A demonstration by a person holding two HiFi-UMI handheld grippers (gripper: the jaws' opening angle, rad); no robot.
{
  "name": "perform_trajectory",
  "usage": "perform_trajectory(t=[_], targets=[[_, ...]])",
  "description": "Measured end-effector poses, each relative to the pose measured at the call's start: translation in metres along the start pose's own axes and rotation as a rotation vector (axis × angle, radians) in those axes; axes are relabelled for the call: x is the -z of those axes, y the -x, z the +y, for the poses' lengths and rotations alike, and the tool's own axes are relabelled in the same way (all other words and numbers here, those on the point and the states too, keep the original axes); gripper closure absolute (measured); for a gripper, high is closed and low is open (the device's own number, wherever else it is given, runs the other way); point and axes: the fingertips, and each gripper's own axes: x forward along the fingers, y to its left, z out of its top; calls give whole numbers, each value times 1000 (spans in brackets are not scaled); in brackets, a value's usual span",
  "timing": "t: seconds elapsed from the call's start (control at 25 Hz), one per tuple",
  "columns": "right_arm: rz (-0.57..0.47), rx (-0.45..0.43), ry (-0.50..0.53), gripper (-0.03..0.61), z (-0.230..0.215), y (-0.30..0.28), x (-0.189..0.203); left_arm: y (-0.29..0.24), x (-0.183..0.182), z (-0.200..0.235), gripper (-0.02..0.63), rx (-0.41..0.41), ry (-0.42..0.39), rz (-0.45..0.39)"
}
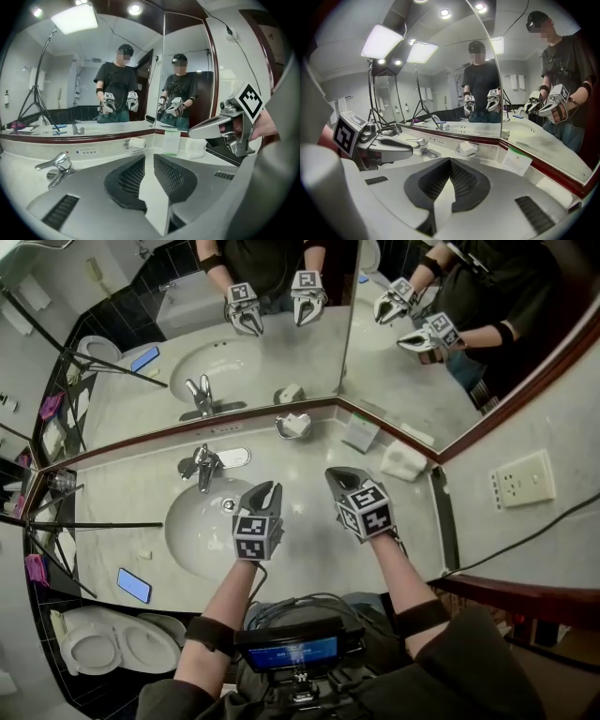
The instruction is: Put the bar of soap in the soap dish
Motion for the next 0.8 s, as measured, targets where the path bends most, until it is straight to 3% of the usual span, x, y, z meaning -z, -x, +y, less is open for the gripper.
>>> perform_trajectory(t=[0.52, 0.8], targets=[[52, 41, -10, 558, -42, -32, 4, -115, -24, 8, 232, 114, -84, 137], [61, 54, -27, 558, -56, -40, 5, -172, -34, 32, 183, 110, -102, 204]])
